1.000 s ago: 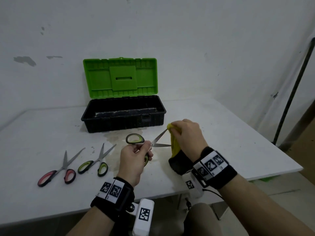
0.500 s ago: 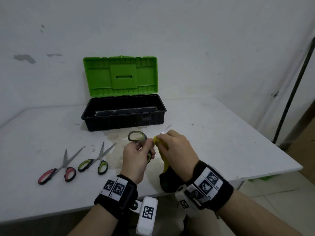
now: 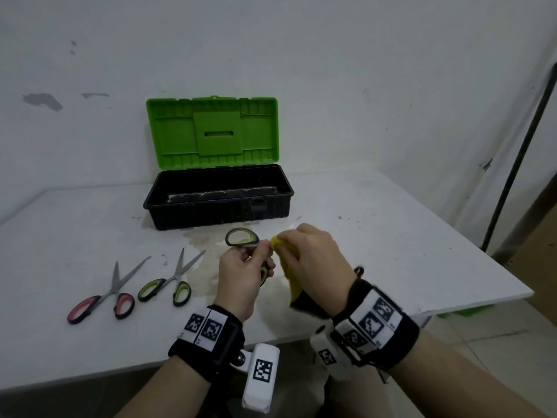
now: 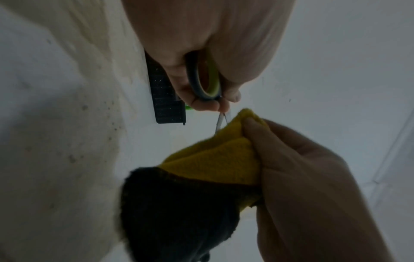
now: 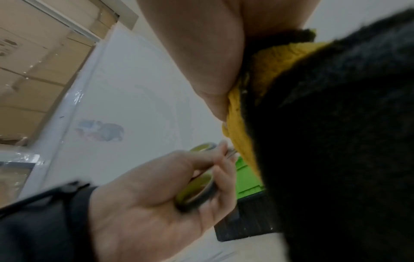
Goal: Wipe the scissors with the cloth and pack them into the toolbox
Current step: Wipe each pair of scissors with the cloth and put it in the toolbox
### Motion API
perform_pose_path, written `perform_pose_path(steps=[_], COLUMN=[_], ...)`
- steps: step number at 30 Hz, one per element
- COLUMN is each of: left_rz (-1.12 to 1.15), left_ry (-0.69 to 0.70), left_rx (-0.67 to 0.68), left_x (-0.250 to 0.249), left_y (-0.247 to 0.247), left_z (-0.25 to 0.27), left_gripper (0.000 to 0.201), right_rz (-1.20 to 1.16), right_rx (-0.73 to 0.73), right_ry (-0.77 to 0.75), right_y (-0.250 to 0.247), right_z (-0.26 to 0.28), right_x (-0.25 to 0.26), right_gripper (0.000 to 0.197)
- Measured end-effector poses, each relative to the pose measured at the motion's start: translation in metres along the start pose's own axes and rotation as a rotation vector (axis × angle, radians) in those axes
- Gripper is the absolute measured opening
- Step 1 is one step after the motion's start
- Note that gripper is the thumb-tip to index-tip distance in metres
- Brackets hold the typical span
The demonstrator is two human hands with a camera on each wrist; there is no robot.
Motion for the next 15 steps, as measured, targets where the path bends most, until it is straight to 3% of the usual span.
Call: perform_pose_path(steps=[5, 11, 15], left_rz=[0.012, -0.025, -0.013], left_ry=[-0.007, -0.01, -0.004], left_rx=[0.032, 0.019, 0.013], left_x=[0.002, 0.002, -0.001], left_y=[0.002, -0.009, -0.007], left_z=[0.001, 0.001, -0.002], left_gripper=[0.025, 0.022, 0.022], right_rz=[0.008, -0.001, -0.001], right_rx=[0.024, -0.061, -0.076], right_ry=[0.066, 0.223, 0.119], right_y=[0.008, -0.021, -0.024], right_z=[-0.006, -0.022, -0.01], right_x=[-0.011, -0.06, -0.034], right_gripper=[0.021, 0.021, 0.021])
Point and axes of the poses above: each hand's wrist, its own z-axis away from the middle knuckle, its own y-axis out of the palm, x = y × z, the point moved 10 cm from there along -z, towards the middle knuckle, and after that the axes turned 9 degrees about x, right-handed, at the moved point
